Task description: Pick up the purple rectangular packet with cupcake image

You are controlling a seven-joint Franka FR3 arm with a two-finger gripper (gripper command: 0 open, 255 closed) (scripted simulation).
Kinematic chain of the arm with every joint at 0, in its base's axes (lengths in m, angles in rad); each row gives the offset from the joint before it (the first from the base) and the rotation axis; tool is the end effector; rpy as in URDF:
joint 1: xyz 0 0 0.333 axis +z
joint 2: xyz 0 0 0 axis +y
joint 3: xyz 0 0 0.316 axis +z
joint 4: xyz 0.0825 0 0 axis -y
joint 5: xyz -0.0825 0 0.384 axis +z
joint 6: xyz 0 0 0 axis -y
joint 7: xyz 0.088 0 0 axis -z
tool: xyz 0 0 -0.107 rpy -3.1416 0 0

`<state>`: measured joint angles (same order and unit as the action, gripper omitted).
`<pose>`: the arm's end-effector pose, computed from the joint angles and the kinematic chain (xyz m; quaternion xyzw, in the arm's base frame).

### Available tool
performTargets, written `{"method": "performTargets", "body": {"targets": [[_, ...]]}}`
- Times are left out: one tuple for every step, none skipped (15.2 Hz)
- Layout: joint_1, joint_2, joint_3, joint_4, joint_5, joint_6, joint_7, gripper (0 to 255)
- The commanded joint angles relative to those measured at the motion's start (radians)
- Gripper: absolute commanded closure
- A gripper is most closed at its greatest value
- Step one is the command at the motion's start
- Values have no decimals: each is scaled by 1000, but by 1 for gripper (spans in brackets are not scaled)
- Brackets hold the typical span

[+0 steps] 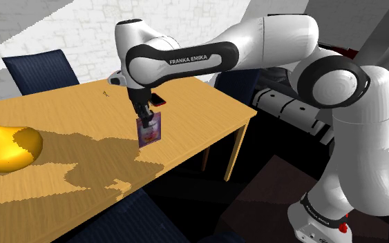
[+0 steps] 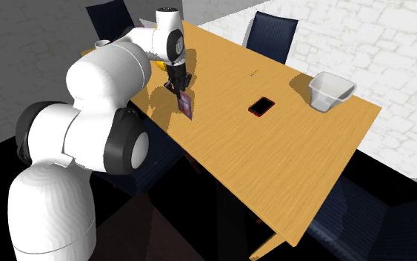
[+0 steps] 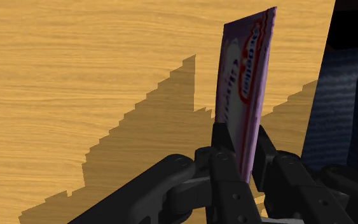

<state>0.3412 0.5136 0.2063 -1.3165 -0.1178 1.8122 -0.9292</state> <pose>0.6215 0.3326 0.4458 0.7385 0.6742 -0.0049 0.0059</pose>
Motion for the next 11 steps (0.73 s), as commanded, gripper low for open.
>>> {"method": "performTargets", "body": {"targets": [[0,-4,0,21,1,-25,-3,255],[0,-4,0,34,2,-38,-3,255],[1,-4,1,48,2,-52,-4,255],[2,-4,1,62,2,-65,-5,255],[3,-3,1,76,2,-79,-5,255],[4,-2,1,91,2,-93,-6,255],[5,0,1,107,2,-107,-6,255],[6,1,1,123,2,-122,-7,255],[8,3,1,140,2,-137,-7,255],[8,4,1,142,2,-139,-8,255],[8,4,1,143,2,-139,-8,255]]}}
